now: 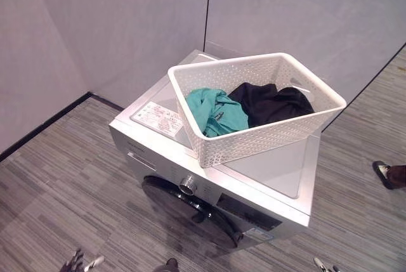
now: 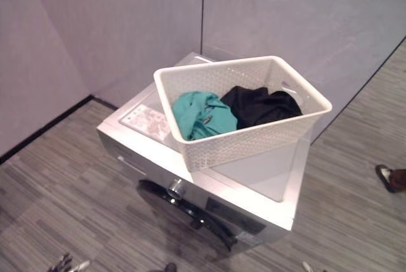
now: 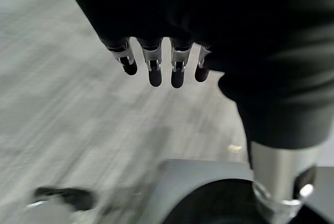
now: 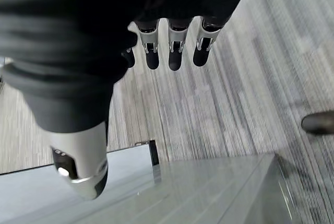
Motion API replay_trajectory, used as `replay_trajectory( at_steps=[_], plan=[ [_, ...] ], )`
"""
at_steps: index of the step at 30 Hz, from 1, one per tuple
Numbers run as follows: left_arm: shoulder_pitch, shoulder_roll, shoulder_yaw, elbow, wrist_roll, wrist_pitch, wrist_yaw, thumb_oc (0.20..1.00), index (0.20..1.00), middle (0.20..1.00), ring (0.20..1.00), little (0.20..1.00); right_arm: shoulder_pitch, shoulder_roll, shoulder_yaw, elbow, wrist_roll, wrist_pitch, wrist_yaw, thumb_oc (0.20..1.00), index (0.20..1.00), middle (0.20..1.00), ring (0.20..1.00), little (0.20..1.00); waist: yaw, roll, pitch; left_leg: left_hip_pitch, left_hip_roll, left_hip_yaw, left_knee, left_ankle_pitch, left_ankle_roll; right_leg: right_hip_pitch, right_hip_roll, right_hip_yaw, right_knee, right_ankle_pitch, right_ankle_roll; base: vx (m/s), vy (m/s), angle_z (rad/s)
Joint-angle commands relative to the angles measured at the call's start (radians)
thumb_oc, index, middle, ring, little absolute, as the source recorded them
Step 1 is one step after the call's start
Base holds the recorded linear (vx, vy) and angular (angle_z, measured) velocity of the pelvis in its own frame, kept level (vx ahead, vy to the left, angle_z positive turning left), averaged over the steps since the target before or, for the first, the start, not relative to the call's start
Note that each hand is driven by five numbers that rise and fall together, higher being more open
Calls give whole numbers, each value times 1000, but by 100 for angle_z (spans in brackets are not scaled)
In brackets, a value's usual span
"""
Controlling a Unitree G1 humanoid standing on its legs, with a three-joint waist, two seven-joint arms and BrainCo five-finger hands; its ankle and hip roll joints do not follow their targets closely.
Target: Grab the laundry basket,head to the washer,open it,put in the laundry and shut it.
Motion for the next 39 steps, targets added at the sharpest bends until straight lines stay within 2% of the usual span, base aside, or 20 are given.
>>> replay_trajectory(
  at_steps=[1, 2, 3, 6, 11, 14, 17, 18, 30, 39],
  plan=[
    [-64, -19, -22, 126, 16, -21, -17, 1000, 1000, 1000, 1000, 1000, -24, -81, 4, 32, 36, -74, 16, 1000, 1000, 1000, 1000, 1000, -15, 51, 0, -55, 22, -24, -25, 35, 10, 32, -4, -10, 72, -93, 16, 0, 0, 0],
    [-100, -59, -42, 270, 61, -12, -1, 1000, 1000, 1000, 1000, 1000, -30, -75, 48, 119, 30, -50, 27, 1000, 1000, 1000, 1000, 1000, -19, 50, -5, -57, 21, -24, -26, 37, 9, 30, -3, -10, 70, -93, 14, 0, 0, 0],
    [-121, -82, -45, 334, 81, -9, 11, 1000, 1000, 1000, 1000, 1000, -33, -70, 71, 167, 40, -37, 41, 1000, 1000, 1000, 1000, 1000, -19, 48, -7, -58, 21, -24, -26, 39, 8, 31, -3, -9, 69, -92, 13, 0, 0, 0],
    [-186, -124, -77, 437, 126, -2, 41, 1000, 1000, 1000, 1000, 1000, -63, -60, 165, 313, 13, -2, 53, 1000, 1000, 1000, 1000, 1000, -16, 42, -12, -57, 22, -23, -26, 43, 5, 31, -1, -7, 66, -92, 10, 0, 0, 0],
    [-239, -140, -149, 449, 185, -9, 78, 1000, 1000, 1000, 1000, 1000, -110, -45, 278, 395, -54, 32, 48, 1000, 1000, 1000, 1000, 1000, -7, 44, -17, -63, 21, -29, -26, 48, 4, 31, -1, -8, 63, -90, 8, 0, 0, 0],
    [-276, -137, -190, 427, 220, -17, 114, 1000, 1000, 1000, 1000, 1000, -138, -39, 378, 331, -79, 37, 57, 1000, 1000, 1000, 1000, 1000, 1, 52, -17, -69, 20, -39, -26, 52, 4, 29, -2, -18, 64, -91, 6, -23, 10, 2],
    [-285, -135, -208, 414, 220, -16, 119, 1000, 1000, 1000, 1000, 1000, -150, -43, 398, 304, -90, 40, 46, 1000, 1000, 1000, 1000, 1000, 0, 56, -19, -68, 21, -37, -27, 51, 4, 29, -4, -16, 62, -89, 6, -19, 16, 6],
    [-434, -247, -361, 457, 323, 50, 176, 1000, 1000, 1000, 1000, 1000, -399, -124, 676, 415, -468, 101, -66, 1000, 1000, 1000, 1000, 1000, -82, 97, 6, -55, 81, 332, -31, -20, -16, -69, -95, -85, 0, 1, 39, 0, 0, 0],
    [-422, -247, -363, 482, 340, 53, 173, 1000, 1000, 1000, 1000, 1000, -382, -110, 668, 442, -463, 100, -74, 1000, 1000, 1000, 1000, 1000, -78, 105, -7, -27, 92, 323, -31, -17, -27, -41, -82, -94, 0, -10, 28, 15, -28, 7],
    [-431, -238, -373, 447, 327, 54, 185, 1000, 1000, 1000, 1000, 1000, -384, -102, 705, 411, -501, 100, -92, 1000, 1000, 1000, 1000, 1000, -78, 118, -5, -15, 126, 328, -31, 7, -48, -41, -51, -81, 0, -42, 9, -33, -63, -2]
  ],
)
